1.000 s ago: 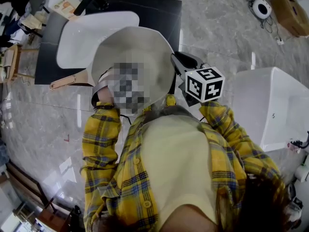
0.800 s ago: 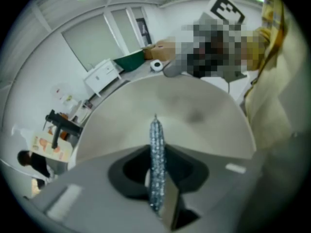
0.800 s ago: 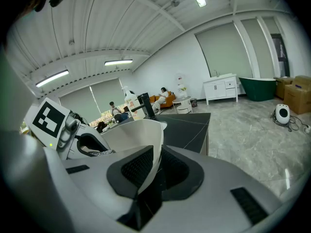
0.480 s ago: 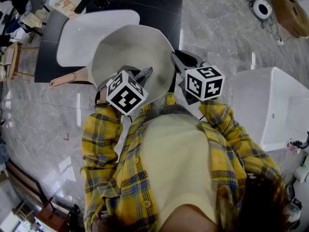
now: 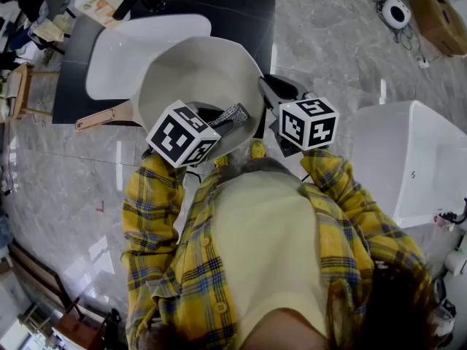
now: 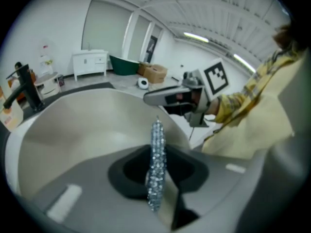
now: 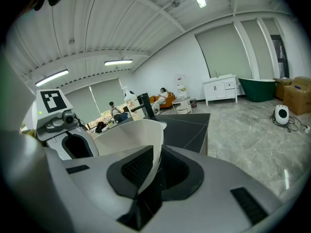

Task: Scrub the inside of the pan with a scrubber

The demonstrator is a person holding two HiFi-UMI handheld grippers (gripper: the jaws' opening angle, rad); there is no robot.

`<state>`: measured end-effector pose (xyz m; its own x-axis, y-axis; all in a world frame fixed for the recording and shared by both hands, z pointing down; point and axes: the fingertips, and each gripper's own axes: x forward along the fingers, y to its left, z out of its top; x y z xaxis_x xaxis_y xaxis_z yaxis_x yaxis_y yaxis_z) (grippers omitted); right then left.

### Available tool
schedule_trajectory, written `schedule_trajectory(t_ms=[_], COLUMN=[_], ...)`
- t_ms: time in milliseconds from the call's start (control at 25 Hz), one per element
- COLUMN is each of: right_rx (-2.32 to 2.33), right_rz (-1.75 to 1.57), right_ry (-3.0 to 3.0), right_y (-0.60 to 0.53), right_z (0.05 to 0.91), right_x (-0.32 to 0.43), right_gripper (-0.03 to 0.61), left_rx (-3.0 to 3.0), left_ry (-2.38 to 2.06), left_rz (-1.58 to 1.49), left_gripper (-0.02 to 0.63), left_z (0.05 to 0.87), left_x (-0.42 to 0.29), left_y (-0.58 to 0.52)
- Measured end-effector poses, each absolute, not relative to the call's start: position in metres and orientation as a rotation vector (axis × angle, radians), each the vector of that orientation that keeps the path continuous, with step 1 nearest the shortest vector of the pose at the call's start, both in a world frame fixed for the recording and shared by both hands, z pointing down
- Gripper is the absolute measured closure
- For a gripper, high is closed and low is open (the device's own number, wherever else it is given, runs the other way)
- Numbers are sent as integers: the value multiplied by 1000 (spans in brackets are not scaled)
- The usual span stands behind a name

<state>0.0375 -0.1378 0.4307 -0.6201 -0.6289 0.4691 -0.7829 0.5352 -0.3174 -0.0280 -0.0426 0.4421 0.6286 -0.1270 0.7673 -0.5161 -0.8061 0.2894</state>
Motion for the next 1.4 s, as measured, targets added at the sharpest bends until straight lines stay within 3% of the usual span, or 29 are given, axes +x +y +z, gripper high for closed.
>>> schedule_trajectory(t_ms=[640,1400], right_rx=[1167,1126], right_rz=[742,675], right_ry=[-2475,-2571], right_y=[-137,-138], right_z=[430,392], right_x=[38,27], right_gripper=[561,561], left_rx=[2346,2295], left_ry=[-468,-929], left_rz=[608,-163], left_gripper=[523,525], left_z=[395,330], left_x=[-24,-93], left_y=[-42,-76])
